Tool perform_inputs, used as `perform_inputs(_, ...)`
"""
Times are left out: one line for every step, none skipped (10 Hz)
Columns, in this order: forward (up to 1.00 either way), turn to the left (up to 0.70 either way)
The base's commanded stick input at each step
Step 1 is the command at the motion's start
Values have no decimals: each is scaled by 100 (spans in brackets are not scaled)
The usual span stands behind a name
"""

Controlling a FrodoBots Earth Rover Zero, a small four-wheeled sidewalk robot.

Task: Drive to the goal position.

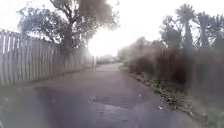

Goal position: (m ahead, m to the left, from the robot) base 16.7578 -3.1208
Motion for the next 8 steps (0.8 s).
perform_inputs(70, 0)
perform_inputs(70, -10)
perform_inputs(70, -12)
perform_inputs(70, -13)
perform_inputs(70, -11)
perform_inputs(70, -8)
perform_inputs(70, 0)
perform_inputs(70, 0)
